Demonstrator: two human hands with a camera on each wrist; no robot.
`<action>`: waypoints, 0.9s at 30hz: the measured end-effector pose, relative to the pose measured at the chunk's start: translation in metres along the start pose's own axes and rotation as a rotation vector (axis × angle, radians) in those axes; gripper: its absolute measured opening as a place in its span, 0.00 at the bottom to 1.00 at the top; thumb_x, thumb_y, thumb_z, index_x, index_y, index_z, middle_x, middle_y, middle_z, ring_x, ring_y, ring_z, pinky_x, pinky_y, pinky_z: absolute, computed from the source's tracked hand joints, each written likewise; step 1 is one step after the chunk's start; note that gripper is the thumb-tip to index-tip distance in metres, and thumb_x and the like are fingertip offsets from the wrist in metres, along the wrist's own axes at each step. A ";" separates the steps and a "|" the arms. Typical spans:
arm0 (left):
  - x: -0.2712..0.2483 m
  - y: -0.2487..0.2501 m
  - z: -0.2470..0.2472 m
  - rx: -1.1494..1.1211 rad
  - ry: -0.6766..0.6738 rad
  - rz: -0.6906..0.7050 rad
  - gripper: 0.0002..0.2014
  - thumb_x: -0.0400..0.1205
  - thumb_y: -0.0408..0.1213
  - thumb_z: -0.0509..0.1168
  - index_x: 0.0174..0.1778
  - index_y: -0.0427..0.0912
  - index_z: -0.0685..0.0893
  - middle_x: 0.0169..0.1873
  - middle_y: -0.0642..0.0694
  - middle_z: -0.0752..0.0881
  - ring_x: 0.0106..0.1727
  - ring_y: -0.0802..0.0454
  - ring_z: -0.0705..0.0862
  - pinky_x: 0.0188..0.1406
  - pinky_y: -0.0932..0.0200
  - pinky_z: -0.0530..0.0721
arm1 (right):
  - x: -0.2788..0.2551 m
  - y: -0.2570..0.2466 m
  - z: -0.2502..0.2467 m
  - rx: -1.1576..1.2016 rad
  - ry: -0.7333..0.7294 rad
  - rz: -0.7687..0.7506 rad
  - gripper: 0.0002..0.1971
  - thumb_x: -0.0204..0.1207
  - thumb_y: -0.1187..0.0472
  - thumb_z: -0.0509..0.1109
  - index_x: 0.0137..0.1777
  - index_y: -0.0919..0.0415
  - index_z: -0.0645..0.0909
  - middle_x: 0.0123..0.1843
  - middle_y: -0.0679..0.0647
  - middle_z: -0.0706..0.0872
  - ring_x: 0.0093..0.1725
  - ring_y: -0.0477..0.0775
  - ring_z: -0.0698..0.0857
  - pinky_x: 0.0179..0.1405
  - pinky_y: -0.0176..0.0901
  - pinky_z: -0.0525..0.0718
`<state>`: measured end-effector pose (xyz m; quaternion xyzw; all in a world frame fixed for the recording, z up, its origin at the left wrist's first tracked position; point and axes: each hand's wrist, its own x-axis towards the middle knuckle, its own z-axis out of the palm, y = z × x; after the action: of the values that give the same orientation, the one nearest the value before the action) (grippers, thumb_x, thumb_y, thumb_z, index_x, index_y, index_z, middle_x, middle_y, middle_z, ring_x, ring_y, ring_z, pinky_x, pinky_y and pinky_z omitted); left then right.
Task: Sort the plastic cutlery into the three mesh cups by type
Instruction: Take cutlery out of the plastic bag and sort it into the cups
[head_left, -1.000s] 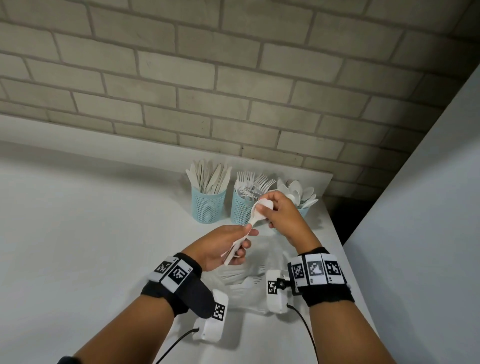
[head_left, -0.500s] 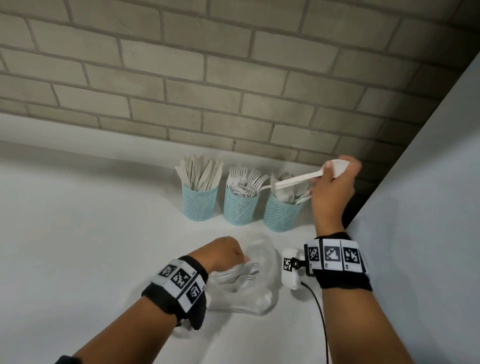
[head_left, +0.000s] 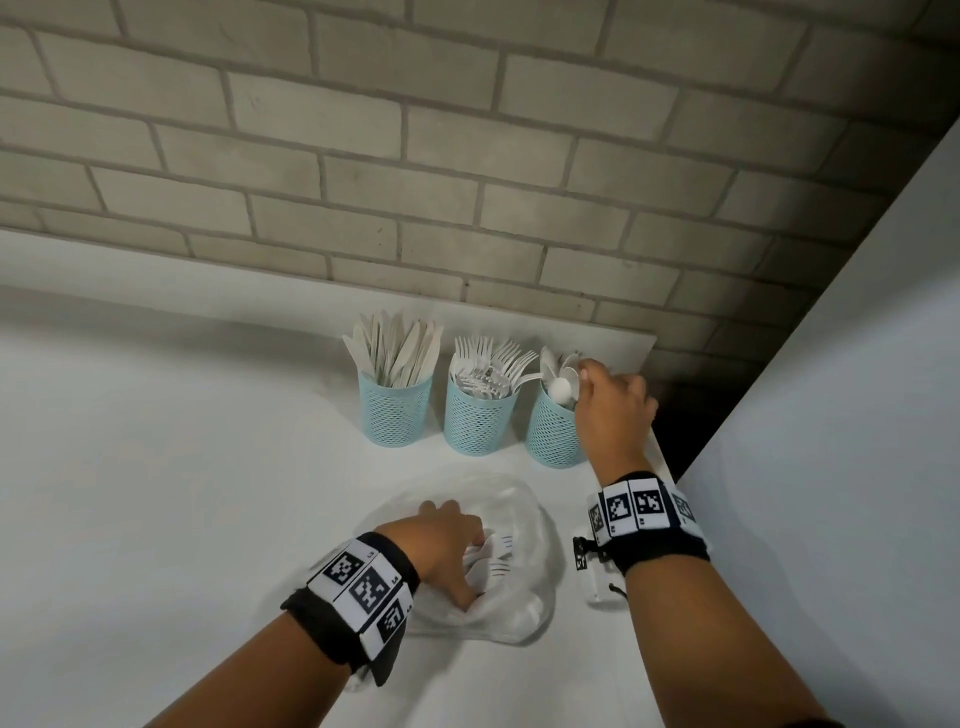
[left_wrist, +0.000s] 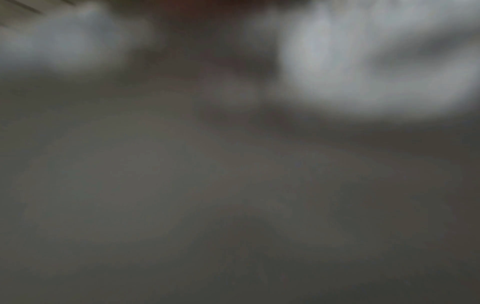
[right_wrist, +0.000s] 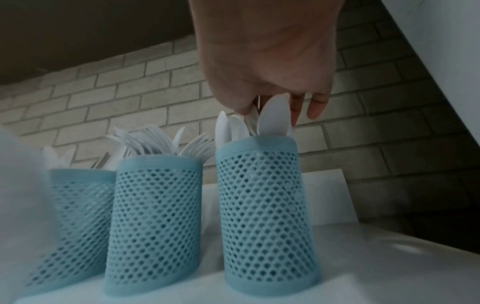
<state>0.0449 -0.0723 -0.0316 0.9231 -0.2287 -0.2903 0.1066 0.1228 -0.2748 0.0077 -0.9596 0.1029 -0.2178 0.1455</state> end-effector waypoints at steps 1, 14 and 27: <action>0.000 0.000 0.001 0.003 0.009 0.003 0.34 0.71 0.48 0.73 0.72 0.49 0.69 0.66 0.44 0.70 0.69 0.44 0.67 0.66 0.47 0.74 | 0.002 -0.003 -0.002 -0.001 -0.032 -0.002 0.15 0.85 0.53 0.53 0.65 0.49 0.78 0.58 0.56 0.86 0.68 0.60 0.70 0.62 0.54 0.65; 0.001 -0.010 0.001 0.056 0.139 -0.074 0.24 0.77 0.50 0.66 0.65 0.41 0.76 0.63 0.41 0.75 0.68 0.40 0.70 0.63 0.51 0.73 | -0.084 -0.053 -0.020 0.496 -0.365 -0.228 0.11 0.81 0.62 0.63 0.57 0.57 0.86 0.57 0.52 0.88 0.60 0.52 0.81 0.64 0.47 0.78; 0.000 -0.010 0.009 -0.072 0.157 -0.094 0.19 0.78 0.51 0.65 0.55 0.39 0.79 0.56 0.43 0.82 0.59 0.43 0.80 0.52 0.57 0.75 | -0.133 -0.040 -0.007 0.012 -0.613 0.019 0.22 0.79 0.65 0.57 0.71 0.48 0.75 0.71 0.59 0.68 0.70 0.64 0.69 0.69 0.53 0.71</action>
<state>0.0429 -0.0637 -0.0423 0.9483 -0.1654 -0.2296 0.1438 0.0078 -0.2042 -0.0251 -0.9787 0.0621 0.0826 0.1773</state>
